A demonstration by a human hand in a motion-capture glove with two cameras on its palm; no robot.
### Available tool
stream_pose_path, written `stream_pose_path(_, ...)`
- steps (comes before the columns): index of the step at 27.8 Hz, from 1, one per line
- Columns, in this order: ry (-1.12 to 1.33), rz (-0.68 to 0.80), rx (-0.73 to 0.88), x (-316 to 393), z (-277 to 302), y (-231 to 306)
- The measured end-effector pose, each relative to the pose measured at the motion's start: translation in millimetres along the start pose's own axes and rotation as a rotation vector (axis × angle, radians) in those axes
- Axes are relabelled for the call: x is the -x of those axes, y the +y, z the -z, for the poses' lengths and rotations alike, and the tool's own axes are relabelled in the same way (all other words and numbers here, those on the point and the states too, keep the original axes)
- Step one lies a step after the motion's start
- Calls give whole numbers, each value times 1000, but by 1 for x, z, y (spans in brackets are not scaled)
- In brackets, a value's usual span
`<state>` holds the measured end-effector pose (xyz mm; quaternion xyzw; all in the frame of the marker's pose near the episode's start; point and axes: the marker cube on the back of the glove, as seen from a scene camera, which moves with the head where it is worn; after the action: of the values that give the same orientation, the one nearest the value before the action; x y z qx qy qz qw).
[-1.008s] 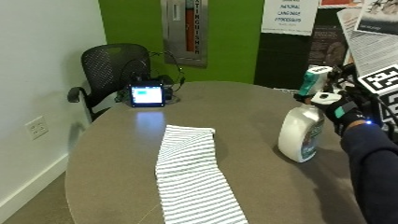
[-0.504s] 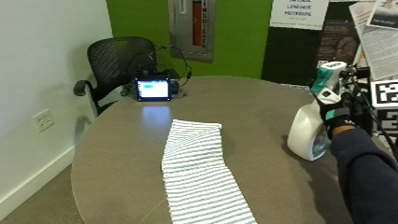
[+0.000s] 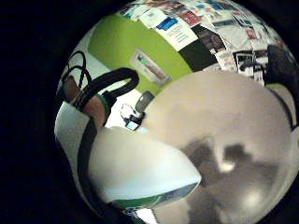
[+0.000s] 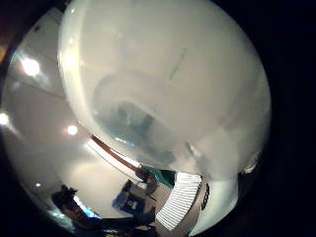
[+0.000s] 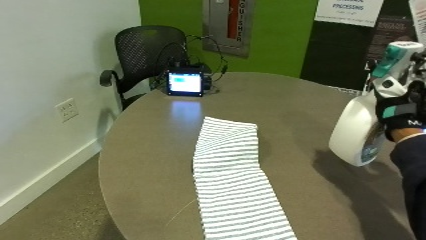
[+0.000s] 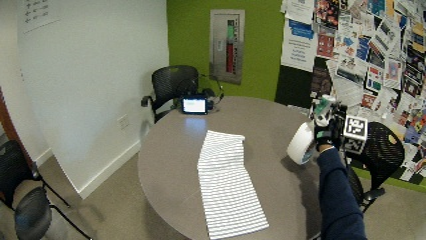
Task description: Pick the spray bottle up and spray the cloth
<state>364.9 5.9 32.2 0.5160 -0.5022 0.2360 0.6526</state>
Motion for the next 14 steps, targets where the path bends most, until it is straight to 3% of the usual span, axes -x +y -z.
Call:
stream_pose_path(4, 123, 150, 51, 53, 5, 3)
stream_pose_path(9, 483, 367, 93, 93, -15, 13)
stream_pose_path(14, 730, 436, 105, 105, -42, 23)
